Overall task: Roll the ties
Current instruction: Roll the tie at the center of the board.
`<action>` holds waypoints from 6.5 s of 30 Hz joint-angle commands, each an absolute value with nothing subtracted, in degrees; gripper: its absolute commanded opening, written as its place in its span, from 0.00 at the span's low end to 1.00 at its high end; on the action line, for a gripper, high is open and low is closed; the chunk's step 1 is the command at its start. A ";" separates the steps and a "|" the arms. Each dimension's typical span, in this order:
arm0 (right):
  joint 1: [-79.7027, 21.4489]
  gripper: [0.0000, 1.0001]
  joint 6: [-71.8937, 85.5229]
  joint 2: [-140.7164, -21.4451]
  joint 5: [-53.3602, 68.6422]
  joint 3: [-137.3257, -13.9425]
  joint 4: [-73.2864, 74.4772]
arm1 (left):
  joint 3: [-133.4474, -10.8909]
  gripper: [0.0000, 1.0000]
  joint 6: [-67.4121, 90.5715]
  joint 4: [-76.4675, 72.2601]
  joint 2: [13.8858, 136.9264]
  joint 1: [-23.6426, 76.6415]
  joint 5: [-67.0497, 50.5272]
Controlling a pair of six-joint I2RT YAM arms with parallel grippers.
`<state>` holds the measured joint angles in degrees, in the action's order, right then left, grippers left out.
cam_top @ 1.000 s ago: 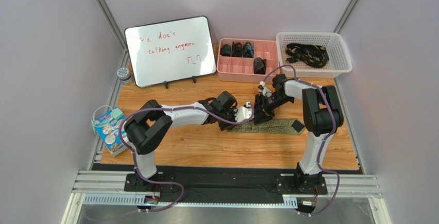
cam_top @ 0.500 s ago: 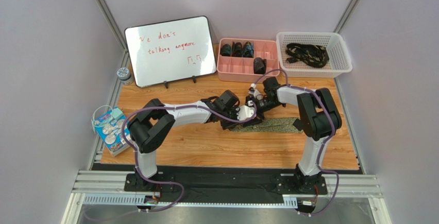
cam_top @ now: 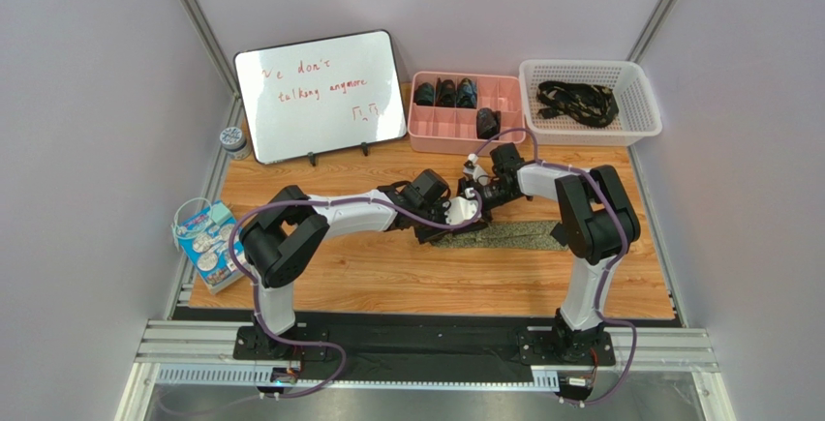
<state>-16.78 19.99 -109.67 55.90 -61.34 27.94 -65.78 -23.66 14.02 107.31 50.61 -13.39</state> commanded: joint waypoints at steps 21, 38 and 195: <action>-13.80 0.00 7.74 -117.95 42.98 -62.93 35.95 | -51.07 0.70 -13.28 -8.41 95.28 44.39 -30.84; -13.97 0.00 12.04 -119.01 41.22 -63.46 32.52 | -51.33 0.59 -12.92 -25.67 107.40 46.32 -32.69; -16.08 0.00 17.84 -118.21 27.77 -63.02 33.14 | -63.02 0.46 -9.39 -9.41 114.17 49.66 -29.45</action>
<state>-15.49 19.90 -114.65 42.85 -65.56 43.16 -62.54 -8.88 -7.38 111.59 48.25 -32.60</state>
